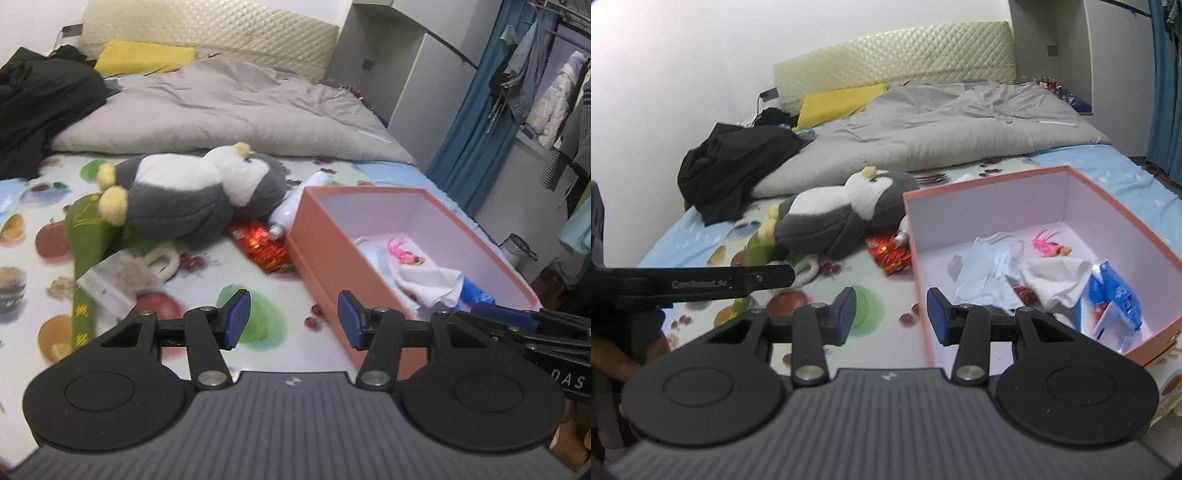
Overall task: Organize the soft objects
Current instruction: 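Move both open tools back to the pile beside the penguin plush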
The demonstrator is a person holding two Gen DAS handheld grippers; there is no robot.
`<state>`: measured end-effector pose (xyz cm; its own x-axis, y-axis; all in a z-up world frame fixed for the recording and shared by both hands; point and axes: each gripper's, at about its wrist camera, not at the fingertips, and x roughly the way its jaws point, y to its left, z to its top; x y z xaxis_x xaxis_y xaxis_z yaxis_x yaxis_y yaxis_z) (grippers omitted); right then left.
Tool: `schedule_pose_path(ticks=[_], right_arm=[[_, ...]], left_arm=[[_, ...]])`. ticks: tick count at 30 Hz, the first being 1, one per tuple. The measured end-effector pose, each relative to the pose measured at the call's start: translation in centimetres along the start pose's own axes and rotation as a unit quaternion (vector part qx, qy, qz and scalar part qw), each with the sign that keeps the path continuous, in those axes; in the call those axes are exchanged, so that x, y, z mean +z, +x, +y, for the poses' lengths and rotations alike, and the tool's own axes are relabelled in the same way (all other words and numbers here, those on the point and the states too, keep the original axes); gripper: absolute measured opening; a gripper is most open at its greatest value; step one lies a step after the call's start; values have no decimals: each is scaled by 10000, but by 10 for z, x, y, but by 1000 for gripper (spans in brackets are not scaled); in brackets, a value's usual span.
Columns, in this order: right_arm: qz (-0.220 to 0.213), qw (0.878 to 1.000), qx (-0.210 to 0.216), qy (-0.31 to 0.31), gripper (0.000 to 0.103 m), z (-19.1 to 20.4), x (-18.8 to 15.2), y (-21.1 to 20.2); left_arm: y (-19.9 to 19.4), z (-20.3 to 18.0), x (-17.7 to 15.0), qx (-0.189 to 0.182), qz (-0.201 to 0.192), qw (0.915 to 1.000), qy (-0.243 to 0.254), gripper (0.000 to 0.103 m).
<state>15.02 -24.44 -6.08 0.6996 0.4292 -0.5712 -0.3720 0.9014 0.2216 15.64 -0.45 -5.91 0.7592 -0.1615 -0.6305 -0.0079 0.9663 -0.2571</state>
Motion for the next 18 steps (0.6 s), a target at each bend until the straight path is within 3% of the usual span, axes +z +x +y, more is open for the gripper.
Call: schedule_pose_path(ticks=[8,18], right_arm=[[152,9998,43,-158,45,26,-15,4],[535,9975,170,-438,45,47,-30,28]], left_arm=[[-14,15,-25,141,184,9995,-233,58],[-6,49,-43,819,473,9942,-517,60]])
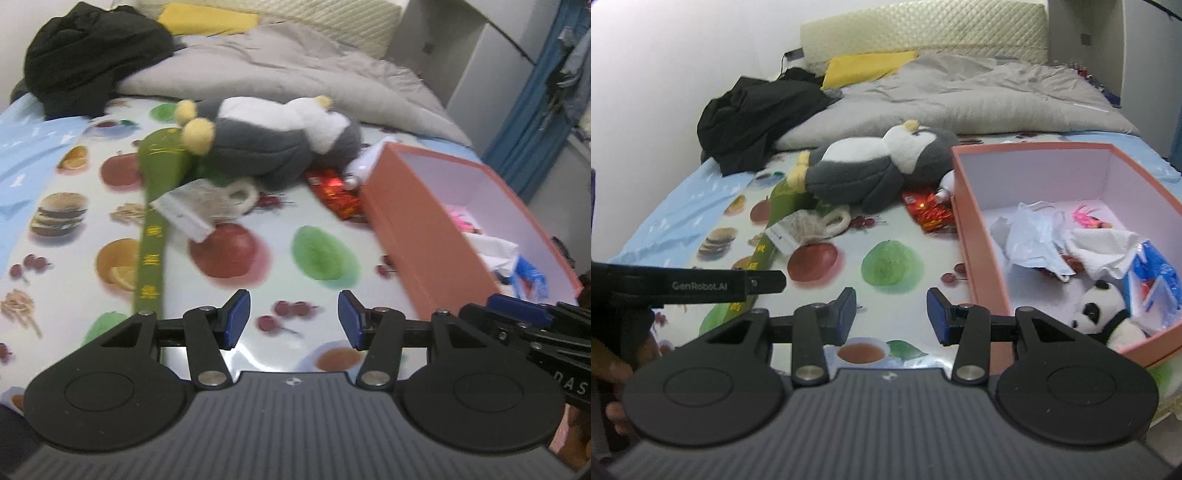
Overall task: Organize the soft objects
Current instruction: 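Move both open tools back to the pile beside the penguin plush, then grasp the red snack packet with the right tool while the left tool grasps the white paper packet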
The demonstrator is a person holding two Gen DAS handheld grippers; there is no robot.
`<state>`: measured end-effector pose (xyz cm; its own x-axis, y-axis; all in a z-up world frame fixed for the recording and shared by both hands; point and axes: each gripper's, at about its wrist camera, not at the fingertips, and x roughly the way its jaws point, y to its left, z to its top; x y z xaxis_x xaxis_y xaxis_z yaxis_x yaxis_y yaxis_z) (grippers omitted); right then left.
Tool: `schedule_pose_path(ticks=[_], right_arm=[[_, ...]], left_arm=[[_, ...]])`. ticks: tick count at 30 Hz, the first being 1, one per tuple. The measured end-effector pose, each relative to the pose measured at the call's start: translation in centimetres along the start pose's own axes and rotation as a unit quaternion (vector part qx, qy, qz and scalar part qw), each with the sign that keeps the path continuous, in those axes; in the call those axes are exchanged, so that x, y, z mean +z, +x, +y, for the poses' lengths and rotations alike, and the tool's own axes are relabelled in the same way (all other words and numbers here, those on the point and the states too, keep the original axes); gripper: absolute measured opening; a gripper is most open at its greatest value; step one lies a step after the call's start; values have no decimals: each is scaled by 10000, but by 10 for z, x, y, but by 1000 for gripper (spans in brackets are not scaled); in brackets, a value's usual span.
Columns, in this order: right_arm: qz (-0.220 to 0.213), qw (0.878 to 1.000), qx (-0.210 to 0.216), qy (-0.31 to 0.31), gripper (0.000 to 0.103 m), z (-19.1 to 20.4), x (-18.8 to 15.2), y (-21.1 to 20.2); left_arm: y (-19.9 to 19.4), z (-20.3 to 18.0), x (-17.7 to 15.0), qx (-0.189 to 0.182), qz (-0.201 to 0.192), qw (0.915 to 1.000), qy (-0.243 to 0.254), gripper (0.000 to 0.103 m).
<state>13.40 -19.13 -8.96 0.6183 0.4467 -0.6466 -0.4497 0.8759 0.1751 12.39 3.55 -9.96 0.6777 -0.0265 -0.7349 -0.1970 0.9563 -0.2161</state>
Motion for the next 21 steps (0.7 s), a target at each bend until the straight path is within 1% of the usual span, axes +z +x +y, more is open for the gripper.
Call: schedule_pose_path(ticks=[6,13,17,21], right_arm=[[157,9996,51,-221,45,13,9,35],[308,9987,59,-407,45,23,23,78],[399,9980,46,-481,45,26,32,105],[414,9972,-70,-612,45,27,43,133]], left_arm=[[23,20,10,254,68,9997,-3,65],[60,43,25,550,294,9977,248,69],[81,52,37,723,326,9959,434,70],[103,62,50,874,349,9933,664,70]])
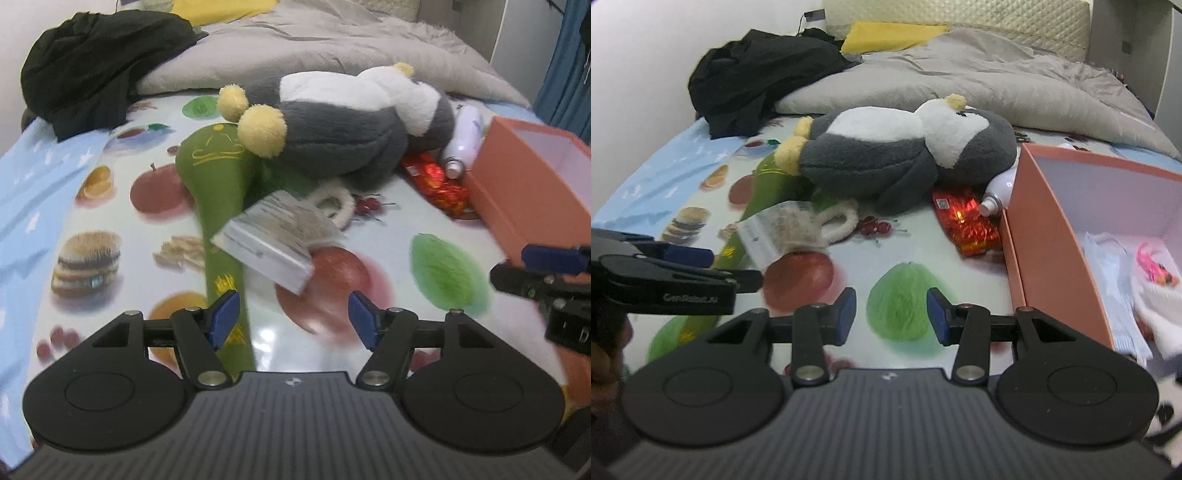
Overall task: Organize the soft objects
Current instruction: 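Grasp the red snack packet with the right tool while the left tool grasps the white paper packet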
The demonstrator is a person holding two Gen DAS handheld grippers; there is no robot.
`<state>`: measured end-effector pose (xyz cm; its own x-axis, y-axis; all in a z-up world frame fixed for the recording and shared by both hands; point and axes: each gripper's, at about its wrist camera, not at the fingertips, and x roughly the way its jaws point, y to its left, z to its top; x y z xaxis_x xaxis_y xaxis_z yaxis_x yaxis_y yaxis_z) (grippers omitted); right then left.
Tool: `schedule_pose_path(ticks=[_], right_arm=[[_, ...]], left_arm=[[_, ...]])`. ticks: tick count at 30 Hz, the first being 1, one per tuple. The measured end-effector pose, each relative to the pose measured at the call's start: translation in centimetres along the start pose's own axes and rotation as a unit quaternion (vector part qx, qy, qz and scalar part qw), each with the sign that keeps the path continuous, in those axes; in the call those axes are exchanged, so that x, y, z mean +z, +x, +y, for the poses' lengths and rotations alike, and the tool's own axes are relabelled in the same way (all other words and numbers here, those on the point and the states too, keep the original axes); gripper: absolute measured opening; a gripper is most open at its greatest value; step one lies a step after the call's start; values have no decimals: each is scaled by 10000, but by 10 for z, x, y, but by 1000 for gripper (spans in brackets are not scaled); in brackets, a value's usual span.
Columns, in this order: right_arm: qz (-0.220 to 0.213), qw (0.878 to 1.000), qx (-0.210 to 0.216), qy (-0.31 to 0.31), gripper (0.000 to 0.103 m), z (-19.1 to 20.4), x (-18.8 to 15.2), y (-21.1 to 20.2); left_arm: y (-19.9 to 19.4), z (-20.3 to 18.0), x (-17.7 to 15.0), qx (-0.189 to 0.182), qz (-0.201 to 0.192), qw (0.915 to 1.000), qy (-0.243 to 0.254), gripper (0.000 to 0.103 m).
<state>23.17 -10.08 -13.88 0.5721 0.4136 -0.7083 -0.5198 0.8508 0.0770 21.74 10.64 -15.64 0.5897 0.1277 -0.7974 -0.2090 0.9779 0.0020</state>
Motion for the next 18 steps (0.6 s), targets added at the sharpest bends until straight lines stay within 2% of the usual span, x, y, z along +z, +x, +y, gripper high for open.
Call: schedule_pose_path(ticks=[3,4,6,18], right_arm=[[-2,9999,-102,-8,45,-3,9,19],[-8,9999,-155,-42,45,-4,13,26],[38,9997,-213,-98,45,-6,18,39],[158,9916,-1137,-595,44,-21,41,114]], left_arm=[[17,4,9,85,-13,9998,206,71],[22,5,13,100,-11,9996,268,79],[31,6,19,106,-69,9991,399,84],[66,0,45,-10,-211,9945,1027,84]])
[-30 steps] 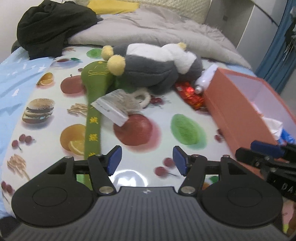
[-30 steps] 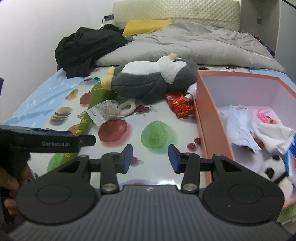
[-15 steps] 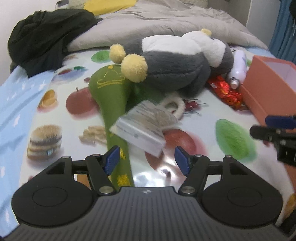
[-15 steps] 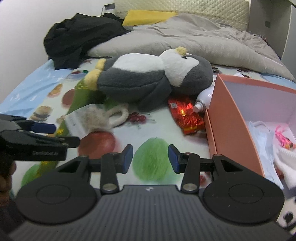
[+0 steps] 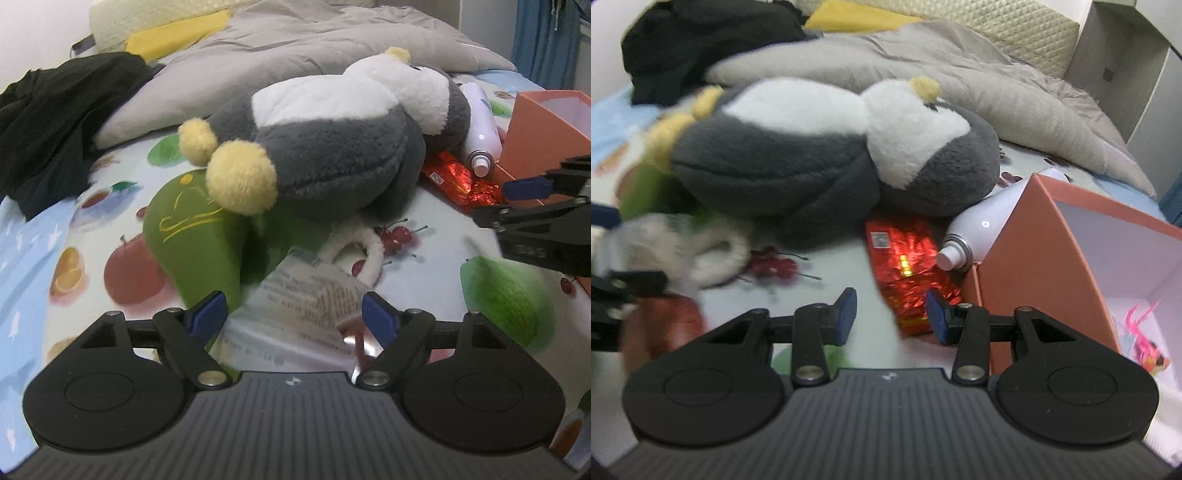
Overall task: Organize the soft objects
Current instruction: 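Grasp the red snack packet with the right tool while the left tool grasps the white paper packet, then lift the red packet with the right tool while the left tool lifts the white paper packet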
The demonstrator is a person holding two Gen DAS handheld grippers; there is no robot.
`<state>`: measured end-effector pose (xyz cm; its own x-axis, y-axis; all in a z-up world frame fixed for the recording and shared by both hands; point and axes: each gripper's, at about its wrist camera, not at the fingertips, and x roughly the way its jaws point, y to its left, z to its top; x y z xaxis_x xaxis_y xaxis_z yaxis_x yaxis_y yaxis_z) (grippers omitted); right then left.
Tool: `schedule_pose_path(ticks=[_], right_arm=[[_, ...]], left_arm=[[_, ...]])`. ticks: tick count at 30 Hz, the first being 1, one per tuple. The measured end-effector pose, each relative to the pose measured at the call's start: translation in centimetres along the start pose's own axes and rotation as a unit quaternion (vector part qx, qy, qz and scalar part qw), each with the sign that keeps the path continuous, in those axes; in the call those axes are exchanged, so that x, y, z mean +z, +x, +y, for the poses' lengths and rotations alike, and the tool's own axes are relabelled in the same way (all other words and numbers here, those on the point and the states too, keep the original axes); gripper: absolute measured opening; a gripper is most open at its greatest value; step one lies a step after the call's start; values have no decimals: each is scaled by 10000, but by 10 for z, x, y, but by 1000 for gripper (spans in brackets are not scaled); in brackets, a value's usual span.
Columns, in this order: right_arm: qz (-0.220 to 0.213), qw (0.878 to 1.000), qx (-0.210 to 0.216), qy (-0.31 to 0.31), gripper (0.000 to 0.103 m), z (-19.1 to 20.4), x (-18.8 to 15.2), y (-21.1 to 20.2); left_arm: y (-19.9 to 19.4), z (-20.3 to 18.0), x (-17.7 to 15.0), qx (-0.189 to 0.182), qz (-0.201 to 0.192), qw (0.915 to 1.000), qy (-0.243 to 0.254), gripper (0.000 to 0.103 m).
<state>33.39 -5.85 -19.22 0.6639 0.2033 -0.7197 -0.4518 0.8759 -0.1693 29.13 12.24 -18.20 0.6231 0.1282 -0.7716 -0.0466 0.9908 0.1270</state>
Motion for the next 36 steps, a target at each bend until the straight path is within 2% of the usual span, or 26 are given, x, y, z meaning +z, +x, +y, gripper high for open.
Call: schedule_pose_path(ticks=[2,7,9,15,16,21,36], right_arm=[[7,9999,-115,-90,44,1,0,8],[112,9985,-353,-408,43,8,-3,21],[116,9974,-467,-528,37,9,-4,22],[60,9959,-520,-744,23,14,-6,15],[57,9957,-514,-763,16,16,-8,11],[84,9961,-398,-788,14,19,-14,-3],[164,9957,-126,-908,13,28,-52,-74]], left_arm=[[2,-2,2,-122,-24,9999,74,84],[7,-11,2,-162,-5,9996,232,83],[8,-12,1,-147,-18,9996,226,81],[6,-16,-2,-208,-20,9996,209,53],[4,-16,-3,-219,-28,9996,162,49],[-4,-15,-8,-216,-59,9997,-49,37],[-59,-30,-47,-454,56,9941,-981,34]])
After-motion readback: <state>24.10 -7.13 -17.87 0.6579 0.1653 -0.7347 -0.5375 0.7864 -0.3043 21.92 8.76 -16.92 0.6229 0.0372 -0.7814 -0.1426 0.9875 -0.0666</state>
